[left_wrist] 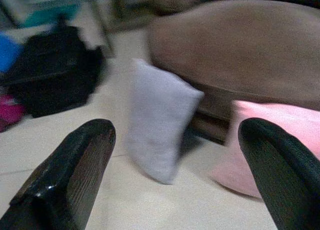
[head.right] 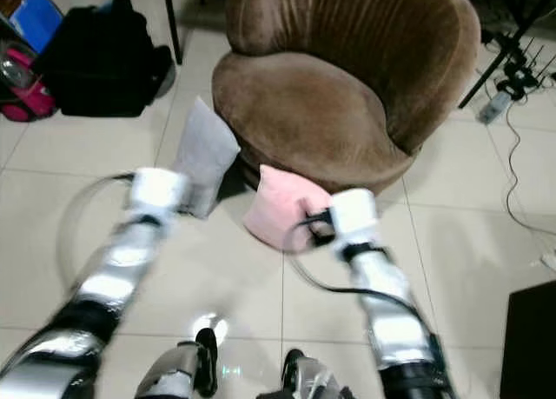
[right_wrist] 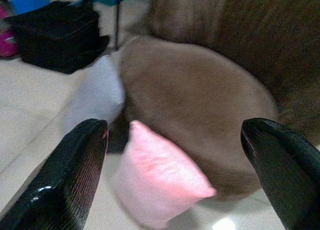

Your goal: Move the pillow to the sofa from floor

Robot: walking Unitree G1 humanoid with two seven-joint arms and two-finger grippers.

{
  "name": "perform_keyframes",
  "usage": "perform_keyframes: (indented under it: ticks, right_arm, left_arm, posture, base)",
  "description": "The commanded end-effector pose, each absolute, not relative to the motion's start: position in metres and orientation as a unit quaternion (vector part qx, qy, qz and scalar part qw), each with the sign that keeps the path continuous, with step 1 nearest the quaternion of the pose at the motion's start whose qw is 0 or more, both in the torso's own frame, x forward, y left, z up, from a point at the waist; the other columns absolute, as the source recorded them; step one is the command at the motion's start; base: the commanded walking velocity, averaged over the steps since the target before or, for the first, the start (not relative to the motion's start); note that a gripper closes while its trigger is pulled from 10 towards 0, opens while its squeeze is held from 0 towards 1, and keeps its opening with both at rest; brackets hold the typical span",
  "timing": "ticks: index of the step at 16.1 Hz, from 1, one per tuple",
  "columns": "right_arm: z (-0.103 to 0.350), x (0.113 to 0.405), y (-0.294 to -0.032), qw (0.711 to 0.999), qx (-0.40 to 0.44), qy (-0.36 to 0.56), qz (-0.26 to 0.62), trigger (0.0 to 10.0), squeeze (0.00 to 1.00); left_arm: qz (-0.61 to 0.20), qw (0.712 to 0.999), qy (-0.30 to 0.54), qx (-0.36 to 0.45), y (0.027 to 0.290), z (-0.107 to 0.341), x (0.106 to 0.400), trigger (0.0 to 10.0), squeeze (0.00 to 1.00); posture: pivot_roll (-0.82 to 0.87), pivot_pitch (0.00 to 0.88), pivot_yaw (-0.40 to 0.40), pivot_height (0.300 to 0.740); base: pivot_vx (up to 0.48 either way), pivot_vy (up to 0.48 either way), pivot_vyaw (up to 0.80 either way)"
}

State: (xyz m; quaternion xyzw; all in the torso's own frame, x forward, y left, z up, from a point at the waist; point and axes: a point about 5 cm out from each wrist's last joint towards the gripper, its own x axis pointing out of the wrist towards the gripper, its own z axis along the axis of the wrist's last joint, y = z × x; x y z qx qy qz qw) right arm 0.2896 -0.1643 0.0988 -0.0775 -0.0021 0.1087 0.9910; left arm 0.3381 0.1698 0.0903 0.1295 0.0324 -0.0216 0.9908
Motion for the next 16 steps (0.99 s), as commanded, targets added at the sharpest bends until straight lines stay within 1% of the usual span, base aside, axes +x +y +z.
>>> perform_keyframes:
  ticks: [1,2,3,4,5,6,7,8,9,11,14,16]
  right_arm:
    - [0.102,0.283,-0.173,0.993,-0.066,-0.04,0.084,10.0,0.0]
    - [0.102,0.282,-0.175,0.993,-0.066,-0.049,0.081,10.0,0.0]
    - [0.102,0.279,-0.179,0.994,-0.056,-0.072,0.058,10.0,0.0]
    - [0.091,0.27,-0.188,0.996,-0.049,-0.069,0.03,10.0,0.0]
    - [0.086,0.264,-0.191,0.997,-0.049,-0.06,0.026,10.0,0.0]
    - [0.074,0.249,-0.191,0.998,-0.039,-0.028,0.04,10.0,0.0]
    - [0.063,0.235,-0.189,0.997,-0.03,0.008,0.067,10.0,0.0]
    - [0.061,0.231,-0.188,0.997,-0.034,0.011,0.076,10.0,0.0]
    - [0.058,0.227,-0.187,0.996,-0.037,0.013,0.081,10.0,0.0]
    - [0.059,0.227,-0.184,0.995,-0.04,0.006,0.091,10.0,0.0]
    - [0.051,0.22,-0.184,0.989,-0.046,0.048,0.129,10.0,0.0]
    - [0.052,0.227,-0.181,0.987,-0.069,0.051,0.137,10.0,0.0]
  left_arm:
    - [-0.025,0.994,-0.016,0.102,0.169,0.095,0.321,10.0,1.0]
    - [-0.026,0.994,-0.027,0.098,0.171,0.095,0.316,10.0,1.0]
    - [-0.016,0.995,-0.058,0.085,0.175,0.093,0.302,10.0,1.0]
    - [-0.005,0.994,-0.065,0.093,0.183,0.08,0.28,10.0,1.0]
    - [-0.001,0.994,-0.049,0.093,0.187,0.071,0.271,10.0,1.0]
    - [-0.002,0.997,-0.002,0.081,0.195,0.052,0.25,10.0,1.0]
    - [-0.005,0.996,0.025,0.08,0.199,0.042,0.235,10.0,1.0]
    - [-0.005,0.996,0.028,0.081,0.199,0.041,0.231,10.0,1.0]
    - [-0.01,0.997,0.032,0.073,0.194,0.037,0.23,10.0,1.0]
    - [-0.028,0.997,0.029,0.069,0.168,0.031,0.23,10.0,1.0]
    - [-0.032,0.996,0.04,0.067,0.156,0.026,0.23,10.0,1.0]
    - [-0.059,0.992,0.069,0.086,0.144,0.017,0.234,10.0,1.0]
  posture:
    - [0.13,0.136,-0.102,0.74]
    - [0.13,0.136,-0.102,0.74]
    - [0.15,0.131,-0.099,0.74]
    - [0.16,0.124,-0.092,0.74]
    - [0.15,0.127,-0.089,0.74]
    - [0.13,0.14,-0.084,0.74]
    - [0.13,0.147,-0.085,0.74]
    - [0.12,0.153,-0.082,0.74]
    - [0.12,0.158,-0.085,0.74]
    - [0.12,0.159,-0.089,0.74]
    - [0.12,0.172,-0.097,0.74]
    - [0.13,0.177,-0.099,0.74]
  base:
    - [0.0,0.0,0.0]
    - [0.0,0.0,0.0]
    - [0.0,0.0,0.0]
    - [0.0,0.0,0.0]
    - [0.0,0.0,0.0]
    - [0.0,0.0,0.0]
    - [0.0,0.0,0.0]
    - [0.0,0.0,0.0]
    - [0.0,0.0,0.0]
    - [0.0,0.0,0.0]
    - [0.0,0.0,0.0]
    - [0.0,0.0,0.0]
